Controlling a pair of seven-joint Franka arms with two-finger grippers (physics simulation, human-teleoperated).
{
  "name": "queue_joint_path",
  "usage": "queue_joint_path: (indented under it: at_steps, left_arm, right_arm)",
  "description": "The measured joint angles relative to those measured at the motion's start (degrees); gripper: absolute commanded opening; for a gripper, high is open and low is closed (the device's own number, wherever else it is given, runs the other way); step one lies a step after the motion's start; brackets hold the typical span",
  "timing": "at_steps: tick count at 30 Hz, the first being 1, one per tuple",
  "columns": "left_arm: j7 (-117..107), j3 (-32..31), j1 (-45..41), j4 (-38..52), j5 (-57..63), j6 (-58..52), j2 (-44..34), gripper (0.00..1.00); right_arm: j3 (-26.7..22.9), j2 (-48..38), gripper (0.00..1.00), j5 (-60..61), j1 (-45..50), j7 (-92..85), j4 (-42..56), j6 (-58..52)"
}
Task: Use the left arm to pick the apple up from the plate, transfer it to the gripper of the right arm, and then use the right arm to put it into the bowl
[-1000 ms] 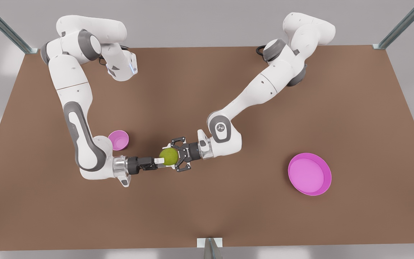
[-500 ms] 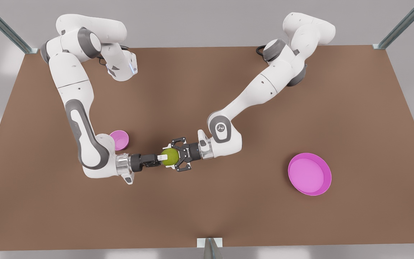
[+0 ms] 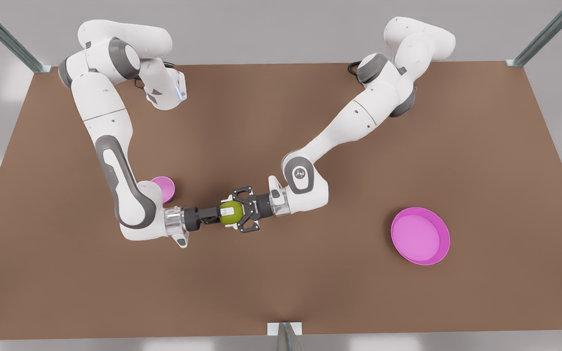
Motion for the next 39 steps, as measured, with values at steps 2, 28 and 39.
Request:
queue_joint_path:
  at_steps: [2,28,39]
  left_arm:
    - [0.1,0.0,0.0,0.0,0.0,0.0,0.0,0.77]
    - [0.0,0.1,0.2,-0.1,0.2,-0.4,-0.1,0.99]
    - [-1.3,0.5,13.3,-18.7,5.1,-2.9,-10.7,1.00]
  right_arm:
    - [0.0,-0.1,1.00,0.0,0.3,0.0,-0.2,0.0]
    - [-0.9,-0.3,0.87,-2.0,-1.0,0.2,-0.1,0.1]
    - [-0.9,-0.9,0.87,-12.6,-7.5,0.2,-0.1,-0.1]
